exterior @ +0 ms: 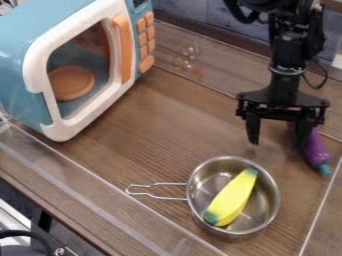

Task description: Put the eggplant in the silver pot

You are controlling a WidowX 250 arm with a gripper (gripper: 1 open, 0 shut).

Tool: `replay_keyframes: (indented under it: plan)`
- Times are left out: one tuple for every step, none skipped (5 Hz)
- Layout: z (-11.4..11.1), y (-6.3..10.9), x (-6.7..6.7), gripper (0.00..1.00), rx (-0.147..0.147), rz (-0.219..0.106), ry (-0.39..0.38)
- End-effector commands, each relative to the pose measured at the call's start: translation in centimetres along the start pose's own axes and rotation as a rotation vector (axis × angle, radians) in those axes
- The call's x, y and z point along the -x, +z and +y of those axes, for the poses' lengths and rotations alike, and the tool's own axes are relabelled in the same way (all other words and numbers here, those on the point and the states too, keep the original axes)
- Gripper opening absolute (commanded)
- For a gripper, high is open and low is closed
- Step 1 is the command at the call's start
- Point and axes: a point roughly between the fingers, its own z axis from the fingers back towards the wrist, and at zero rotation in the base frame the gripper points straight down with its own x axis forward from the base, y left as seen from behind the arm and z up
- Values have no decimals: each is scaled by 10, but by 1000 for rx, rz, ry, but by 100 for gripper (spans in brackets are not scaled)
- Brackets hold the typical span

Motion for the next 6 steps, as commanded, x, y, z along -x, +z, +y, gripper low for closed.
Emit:
replay_keyframes:
  plan:
    - [-13,32,-14,100,75,-100,6]
    - [-11,23,-17,100,99,-112,-42]
    - [-11,11,-21,100,113,-126,-78]
    - [-6,12,-22,100,122,-144,-70]
    - [-3,12,-24,0,129,-160,-70]
    - [-12,25,-22,0,134,-171,-61]
